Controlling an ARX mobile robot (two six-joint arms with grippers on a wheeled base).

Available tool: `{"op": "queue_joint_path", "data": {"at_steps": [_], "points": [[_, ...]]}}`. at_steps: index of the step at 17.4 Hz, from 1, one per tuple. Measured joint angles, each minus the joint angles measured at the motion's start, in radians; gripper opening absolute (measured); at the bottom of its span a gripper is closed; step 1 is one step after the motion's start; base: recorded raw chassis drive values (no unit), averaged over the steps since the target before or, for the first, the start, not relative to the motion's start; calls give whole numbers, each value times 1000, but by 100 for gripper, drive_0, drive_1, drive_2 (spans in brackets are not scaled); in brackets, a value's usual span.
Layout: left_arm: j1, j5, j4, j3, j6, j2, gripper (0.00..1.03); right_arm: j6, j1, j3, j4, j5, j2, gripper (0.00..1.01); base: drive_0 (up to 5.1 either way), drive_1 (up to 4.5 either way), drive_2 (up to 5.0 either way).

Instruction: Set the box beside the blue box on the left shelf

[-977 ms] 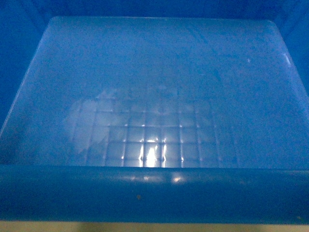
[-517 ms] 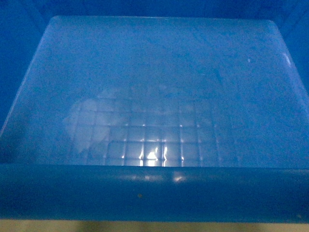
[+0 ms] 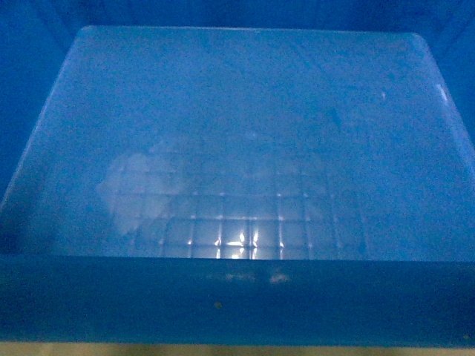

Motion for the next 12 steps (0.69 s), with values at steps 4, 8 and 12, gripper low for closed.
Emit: {"op": "queue_joint_path", "data": {"at_steps": [4, 8, 12], "points": [[0, -3, -1, 0, 0, 0, 33, 0, 0, 0, 4, -1, 1, 9, -78, 426, -383], [0, 0, -1, 0, 0, -1, 33, 0, 0, 0, 0, -1, -1, 9, -24, 399, -447], [0, -2, -3, 0, -1, -1, 33, 0, 0, 0, 2, -1, 0, 9, 1, 427, -424]]}}
